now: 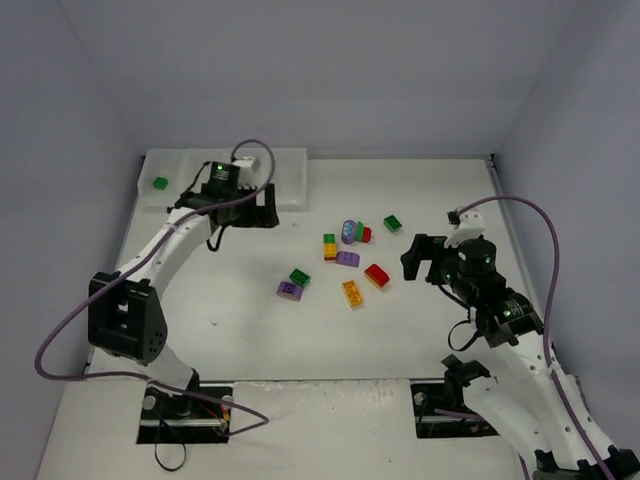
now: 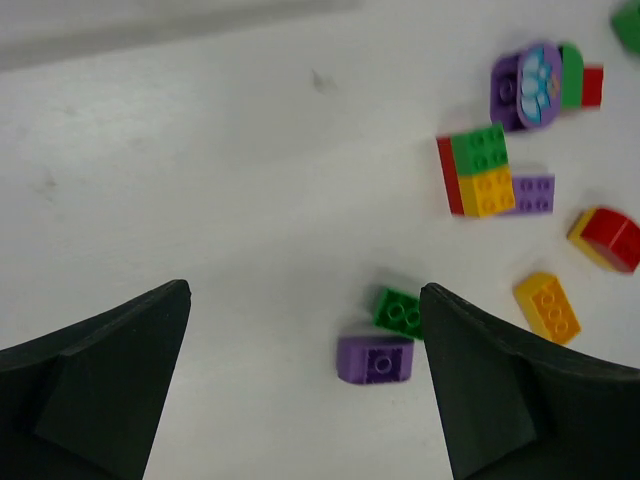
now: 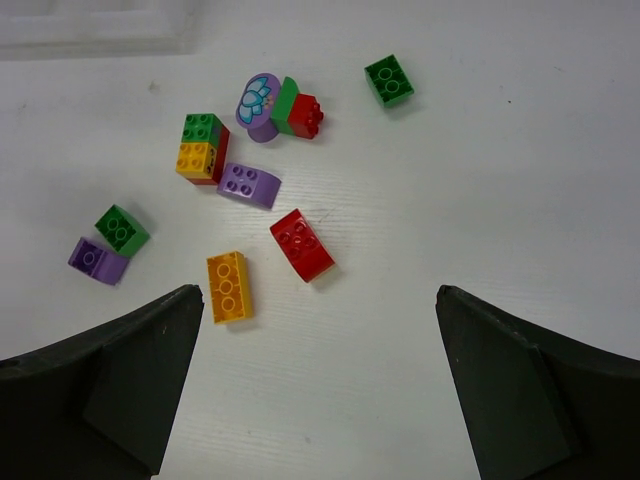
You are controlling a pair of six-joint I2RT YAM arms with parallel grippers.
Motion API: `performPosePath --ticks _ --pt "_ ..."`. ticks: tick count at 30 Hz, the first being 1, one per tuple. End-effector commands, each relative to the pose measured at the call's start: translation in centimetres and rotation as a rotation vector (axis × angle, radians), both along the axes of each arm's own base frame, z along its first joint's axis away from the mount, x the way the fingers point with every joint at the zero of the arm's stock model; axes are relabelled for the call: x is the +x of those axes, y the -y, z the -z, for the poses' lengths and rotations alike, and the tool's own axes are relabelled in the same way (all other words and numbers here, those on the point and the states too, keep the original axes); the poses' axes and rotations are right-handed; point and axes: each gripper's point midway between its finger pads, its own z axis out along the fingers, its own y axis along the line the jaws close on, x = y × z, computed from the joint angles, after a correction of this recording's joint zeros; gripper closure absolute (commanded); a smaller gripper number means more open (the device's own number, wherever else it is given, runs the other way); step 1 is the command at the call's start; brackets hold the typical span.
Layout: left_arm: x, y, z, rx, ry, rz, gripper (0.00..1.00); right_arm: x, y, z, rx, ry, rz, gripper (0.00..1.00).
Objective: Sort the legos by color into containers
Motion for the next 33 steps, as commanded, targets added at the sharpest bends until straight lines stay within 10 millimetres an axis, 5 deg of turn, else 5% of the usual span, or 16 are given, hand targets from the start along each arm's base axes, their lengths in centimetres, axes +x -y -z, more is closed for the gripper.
performPosePath --ticks 1,6,10,25,33 --pt "-3.5 3.3 0.5 0.064 -0.037 0.122 0.09 0.6 -0.9 -2.4 0.039 0.083 -0.035 0.0" --pt "-7.1 8.2 4.5 0.219 -0.116 0.27 0.09 0.1 -1.5 -2.5 0.062 0.081 -0.068 0.0" --pt "-7.7 10.2 7.3 0.292 -0.177 0.313 0.09 -0.3 -1.6 -3.0 0.08 0.098 -0.073 0.0" --pt "-8.1 10.5 13.2 0.392 -0.289 0.33 0.15 -1.6 -1.8 -4.0 0.132 0.123 -0.094 0.0" --pt "-7.3 10.4 12.3 0.388 -0.247 0.304 0.88 -1.1 -1.7 -3.7 0.112 0.109 -0.086 0.0"
